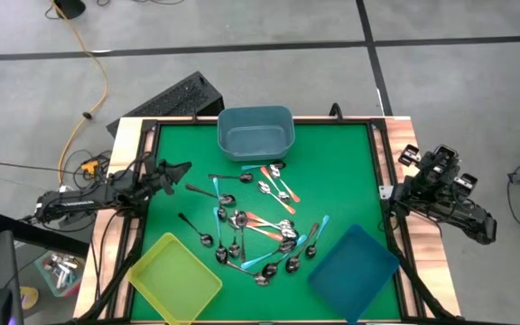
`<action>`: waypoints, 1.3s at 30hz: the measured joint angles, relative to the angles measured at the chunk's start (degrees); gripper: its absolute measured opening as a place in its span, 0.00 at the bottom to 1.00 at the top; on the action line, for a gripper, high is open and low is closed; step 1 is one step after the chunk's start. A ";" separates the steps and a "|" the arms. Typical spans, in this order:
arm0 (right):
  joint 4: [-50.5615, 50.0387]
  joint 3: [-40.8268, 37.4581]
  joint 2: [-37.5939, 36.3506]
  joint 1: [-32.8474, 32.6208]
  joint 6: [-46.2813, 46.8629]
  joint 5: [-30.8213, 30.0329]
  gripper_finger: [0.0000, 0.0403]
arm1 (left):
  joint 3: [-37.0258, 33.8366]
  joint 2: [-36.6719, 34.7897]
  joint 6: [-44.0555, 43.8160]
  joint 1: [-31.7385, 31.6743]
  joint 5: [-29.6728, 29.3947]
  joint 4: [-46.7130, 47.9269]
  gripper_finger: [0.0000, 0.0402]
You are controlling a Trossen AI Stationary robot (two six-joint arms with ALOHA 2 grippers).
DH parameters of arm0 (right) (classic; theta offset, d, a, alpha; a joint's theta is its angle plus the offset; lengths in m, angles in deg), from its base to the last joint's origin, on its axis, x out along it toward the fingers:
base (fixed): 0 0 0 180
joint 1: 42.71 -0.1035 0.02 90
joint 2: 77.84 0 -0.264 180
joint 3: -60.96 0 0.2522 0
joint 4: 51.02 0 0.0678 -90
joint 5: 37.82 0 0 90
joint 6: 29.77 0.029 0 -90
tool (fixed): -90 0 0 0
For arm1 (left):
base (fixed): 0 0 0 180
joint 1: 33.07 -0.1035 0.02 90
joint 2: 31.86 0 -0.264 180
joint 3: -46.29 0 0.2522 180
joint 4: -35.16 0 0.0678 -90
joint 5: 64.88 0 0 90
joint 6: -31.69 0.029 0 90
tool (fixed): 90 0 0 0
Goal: Sort silverware by color (type)
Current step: Put the orange spoon into the blue bin
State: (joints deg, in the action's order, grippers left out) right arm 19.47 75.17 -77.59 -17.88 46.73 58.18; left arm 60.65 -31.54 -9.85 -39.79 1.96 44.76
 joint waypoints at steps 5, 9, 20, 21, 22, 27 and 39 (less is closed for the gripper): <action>-0.23 0.00 0.00 0.01 -0.70 0.00 0.25 | 0.00 0.00 -0.12 0.00 -1.47 -0.10 0.07; -4.66 0.02 0.00 0.00 -2.73 3.58 0.25 | 0.02 0.00 -2.74 0.00 -1.73 -0.14 0.07; -36.88 0.02 0.02 -0.05 -21.95 17.77 0.25 | 0.00 0.00 -2.51 0.00 -1.71 -0.14 0.07; -39.41 0.02 0.07 -0.05 -22.78 17.77 0.25 | 0.01 0.00 -2.51 0.00 -1.71 -0.14 0.07; -41.62 0.02 0.08 -0.05 -23.74 17.80 0.25 | 0.01 0.00 -2.52 0.00 -1.64 -0.14 0.07; -51.69 0.02 0.11 -0.05 -29.70 18.14 0.25 | 0.02 0.00 -2.51 0.00 -1.53 -0.14 0.07; -75.55 0.02 0.09 -0.05 -37.57 17.67 0.25 | 0.01 0.01 -5.18 0.00 -1.36 -0.11 0.07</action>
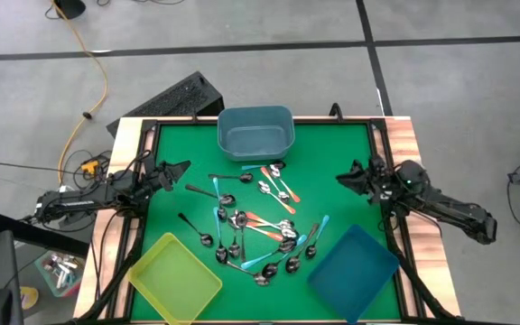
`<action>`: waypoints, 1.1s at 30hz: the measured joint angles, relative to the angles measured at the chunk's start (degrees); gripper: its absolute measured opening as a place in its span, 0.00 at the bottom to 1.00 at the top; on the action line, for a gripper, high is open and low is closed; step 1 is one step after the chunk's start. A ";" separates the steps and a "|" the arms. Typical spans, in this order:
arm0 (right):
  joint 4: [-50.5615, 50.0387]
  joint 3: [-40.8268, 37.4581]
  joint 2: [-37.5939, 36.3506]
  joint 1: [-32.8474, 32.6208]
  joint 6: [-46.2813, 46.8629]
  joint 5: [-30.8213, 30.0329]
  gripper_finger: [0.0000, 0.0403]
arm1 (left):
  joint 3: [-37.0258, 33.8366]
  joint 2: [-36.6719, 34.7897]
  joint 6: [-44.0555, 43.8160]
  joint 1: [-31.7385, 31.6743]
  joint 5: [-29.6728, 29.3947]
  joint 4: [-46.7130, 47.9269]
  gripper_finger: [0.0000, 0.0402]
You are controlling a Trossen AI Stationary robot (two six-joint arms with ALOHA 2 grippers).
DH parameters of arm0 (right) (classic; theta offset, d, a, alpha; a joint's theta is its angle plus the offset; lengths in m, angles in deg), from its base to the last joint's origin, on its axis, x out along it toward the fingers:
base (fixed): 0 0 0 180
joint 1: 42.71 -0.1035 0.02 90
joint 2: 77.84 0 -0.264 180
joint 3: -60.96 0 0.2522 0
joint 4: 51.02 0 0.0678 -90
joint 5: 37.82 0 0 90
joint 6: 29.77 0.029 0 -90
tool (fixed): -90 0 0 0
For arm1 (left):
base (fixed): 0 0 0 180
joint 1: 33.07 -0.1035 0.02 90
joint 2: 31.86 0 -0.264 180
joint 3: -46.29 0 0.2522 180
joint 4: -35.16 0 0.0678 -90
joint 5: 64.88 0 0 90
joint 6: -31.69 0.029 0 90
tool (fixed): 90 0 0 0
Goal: Sort silverware by color (type)
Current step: Put the orange spoon into the blue bin
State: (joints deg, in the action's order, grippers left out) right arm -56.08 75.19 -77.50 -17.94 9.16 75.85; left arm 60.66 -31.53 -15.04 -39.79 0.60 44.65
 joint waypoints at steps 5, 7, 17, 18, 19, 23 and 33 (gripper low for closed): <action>-4.32 0.04 0.46 0.09 -1.35 -3.15 0.25 | -0.01 -0.01 0.88 0.02 -0.04 0.00 0.07; -4.51 0.04 0.85 0.09 -2.01 -5.03 0.25 | -0.01 -0.01 1.94 0.00 -0.07 0.02 0.07; -5.52 0.04 0.82 0.09 -6.13 -10.22 0.25 | -0.01 -0.01 2.92 0.00 -1.37 0.02 0.07; -5.52 0.04 0.82 0.09 -6.07 -10.24 0.25 | 0.00 -0.01 2.79 0.00 -1.68 0.00 0.07; -5.39 0.03 0.82 0.09 -6.07 -10.25 0.25 | -0.01 -0.01 2.09 0.00 -1.78 -0.10 0.07; -1.03 0.19 0.81 0.12 -5.56 -10.69 0.25 | 0.00 -0.01 -3.79 0.00 -1.36 -0.25 0.07; -1.39 8.82 1.59 0.13 -11.80 -16.21 0.25 | 4.61 0.05 -1.42 0.02 0.16 -7.48 0.07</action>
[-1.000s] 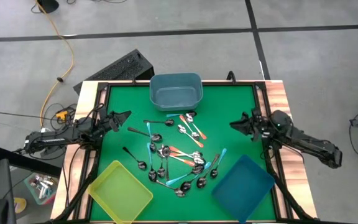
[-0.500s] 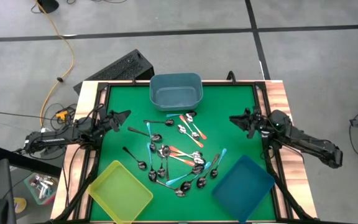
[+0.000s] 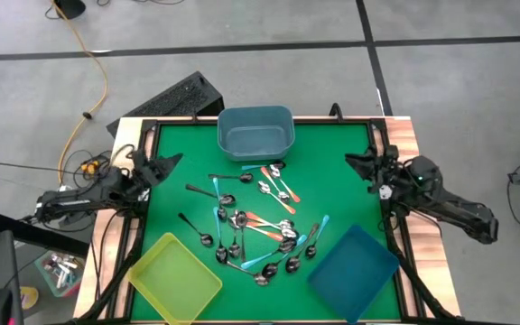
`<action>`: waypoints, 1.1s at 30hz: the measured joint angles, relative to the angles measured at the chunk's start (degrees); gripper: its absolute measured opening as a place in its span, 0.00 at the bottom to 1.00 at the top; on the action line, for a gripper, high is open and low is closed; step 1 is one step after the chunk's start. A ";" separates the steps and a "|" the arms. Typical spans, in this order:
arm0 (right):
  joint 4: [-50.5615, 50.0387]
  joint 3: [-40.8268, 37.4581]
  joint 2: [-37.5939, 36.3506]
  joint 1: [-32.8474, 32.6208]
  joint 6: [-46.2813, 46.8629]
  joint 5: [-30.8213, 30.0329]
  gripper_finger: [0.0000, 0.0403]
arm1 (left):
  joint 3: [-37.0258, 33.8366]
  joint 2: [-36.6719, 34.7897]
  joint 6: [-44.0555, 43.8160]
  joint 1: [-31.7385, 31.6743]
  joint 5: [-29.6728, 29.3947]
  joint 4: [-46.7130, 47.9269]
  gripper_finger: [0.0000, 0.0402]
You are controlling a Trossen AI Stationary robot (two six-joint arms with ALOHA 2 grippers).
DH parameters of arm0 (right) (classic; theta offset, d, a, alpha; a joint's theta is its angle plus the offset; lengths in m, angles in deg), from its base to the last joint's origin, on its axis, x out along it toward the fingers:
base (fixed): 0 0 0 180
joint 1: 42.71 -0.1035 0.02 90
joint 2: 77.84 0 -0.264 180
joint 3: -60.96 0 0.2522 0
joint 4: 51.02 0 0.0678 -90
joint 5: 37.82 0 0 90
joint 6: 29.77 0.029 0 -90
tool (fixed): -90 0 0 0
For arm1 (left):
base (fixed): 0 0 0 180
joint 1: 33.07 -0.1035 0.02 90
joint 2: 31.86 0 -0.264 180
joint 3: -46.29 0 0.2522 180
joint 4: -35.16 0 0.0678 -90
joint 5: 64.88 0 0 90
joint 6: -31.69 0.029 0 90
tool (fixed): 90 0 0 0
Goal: Sort silverware by color (type)
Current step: Put the orange spoon into the blue bin
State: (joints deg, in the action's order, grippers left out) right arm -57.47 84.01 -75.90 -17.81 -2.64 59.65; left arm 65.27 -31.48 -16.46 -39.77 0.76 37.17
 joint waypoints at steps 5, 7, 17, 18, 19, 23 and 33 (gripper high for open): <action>-5.30 6.02 5.41 0.00 -0.96 -0.06 0.25 | 5.58 2.85 1.92 -0.02 -0.45 0.56 0.07; -8.02 9.09 9.22 0.00 -1.66 -0.06 0.25 | 8.09 5.20 2.40 -0.02 -1.14 0.73 0.07; -24.10 27.32 31.07 -0.18 -7.02 0.04 0.25 | 23.89 23.59 2.41 -0.02 -0.04 15.14 0.07; -25.29 28.98 32.99 -0.17 -7.65 0.06 0.25 | 25.54 25.61 2.26 -0.02 0.04 16.96 0.07; -26.48 30.49 34.92 -0.20 -8.18 0.09 0.25 | 27.12 27.31 1.96 -0.02 0.04 18.93 0.07; -29.66 35.30 41.90 -0.29 -9.71 0.15 0.25 | 32.80 33.57 3.92 0.00 0.08 23.96 0.07; -30.17 38.33 54.09 -6.51 -15.19 -0.06 0.41 | 40.18 41.60 16.07 0.04 3.67 25.63 0.15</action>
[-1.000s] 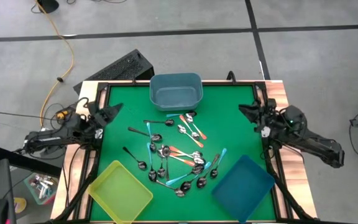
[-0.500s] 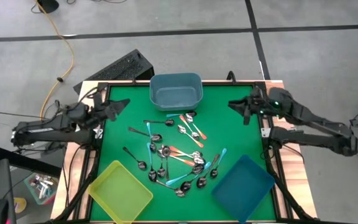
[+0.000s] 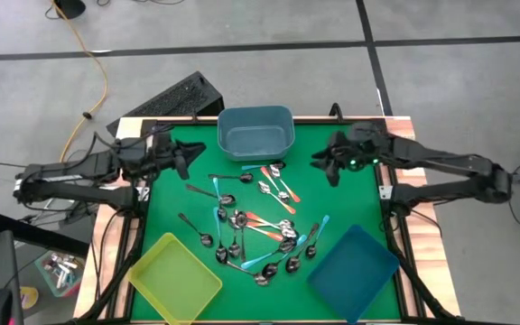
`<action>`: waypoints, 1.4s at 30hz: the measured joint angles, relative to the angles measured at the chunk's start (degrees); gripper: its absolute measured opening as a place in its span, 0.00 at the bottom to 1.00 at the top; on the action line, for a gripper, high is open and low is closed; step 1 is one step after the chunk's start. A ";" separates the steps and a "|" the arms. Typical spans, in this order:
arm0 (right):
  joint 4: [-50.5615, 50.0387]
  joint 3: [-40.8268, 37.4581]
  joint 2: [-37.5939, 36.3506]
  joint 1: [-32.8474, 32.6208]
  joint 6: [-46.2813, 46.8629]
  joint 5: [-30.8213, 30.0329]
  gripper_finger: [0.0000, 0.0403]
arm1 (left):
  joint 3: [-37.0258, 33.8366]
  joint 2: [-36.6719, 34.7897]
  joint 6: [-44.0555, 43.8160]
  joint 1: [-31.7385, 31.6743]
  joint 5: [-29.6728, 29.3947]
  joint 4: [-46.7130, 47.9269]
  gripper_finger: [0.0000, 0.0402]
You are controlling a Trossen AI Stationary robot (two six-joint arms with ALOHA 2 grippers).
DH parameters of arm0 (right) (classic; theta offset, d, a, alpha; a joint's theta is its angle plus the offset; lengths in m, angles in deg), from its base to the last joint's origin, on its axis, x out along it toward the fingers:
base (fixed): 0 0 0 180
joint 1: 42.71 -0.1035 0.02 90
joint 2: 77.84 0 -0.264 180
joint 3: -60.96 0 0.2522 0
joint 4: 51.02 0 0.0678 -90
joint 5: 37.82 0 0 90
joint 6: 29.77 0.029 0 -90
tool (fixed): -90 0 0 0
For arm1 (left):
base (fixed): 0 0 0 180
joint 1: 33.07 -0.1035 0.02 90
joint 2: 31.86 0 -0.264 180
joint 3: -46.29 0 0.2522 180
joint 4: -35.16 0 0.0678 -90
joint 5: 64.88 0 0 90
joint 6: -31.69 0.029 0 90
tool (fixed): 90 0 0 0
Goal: Sort silverware by color (type)
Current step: Put the orange spoon into the blue bin
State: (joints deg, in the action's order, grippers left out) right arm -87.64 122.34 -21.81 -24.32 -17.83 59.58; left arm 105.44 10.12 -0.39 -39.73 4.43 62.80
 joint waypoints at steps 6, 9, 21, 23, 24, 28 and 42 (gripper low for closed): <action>5.52 0.00 6.62 -3.17 1.90 1.53 0.55 | 0.02 1.31 -0.20 -0.01 3.61 3.10 0.23; 10.86 0.00 9.74 -4.27 5.15 2.97 0.58 | 0.02 1.18 0.05 -0.04 5.65 3.57 0.25; 29.10 0.09 19.76 -6.47 13.69 7.61 0.55 | 0.02 -1.29 0.83 -0.07 11.35 2.91 0.25; 26.09 0.06 21.13 -6.46 15.43 6.00 0.55 | 0.02 -1.27 0.83 -0.07 11.37 2.96 0.25; 24.63 0.00 21.70 -6.63 15.61 5.02 0.54 | 0.02 -1.27 0.83 -0.07 11.37 2.98 0.25; 15.47 1.64 24.19 -7.98 15.55 -2.81 0.52 | 0.02 -1.27 0.85 -0.04 11.27 3.25 0.25; -3.94 15.86 38.97 -10.49 8.72 -11.97 0.57 | -0.01 -1.22 0.82 -0.07 5.15 9.91 0.25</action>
State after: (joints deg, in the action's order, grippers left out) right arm -91.58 138.20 17.16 -34.81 -9.11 47.62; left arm 105.44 8.89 0.43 -39.79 9.57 72.71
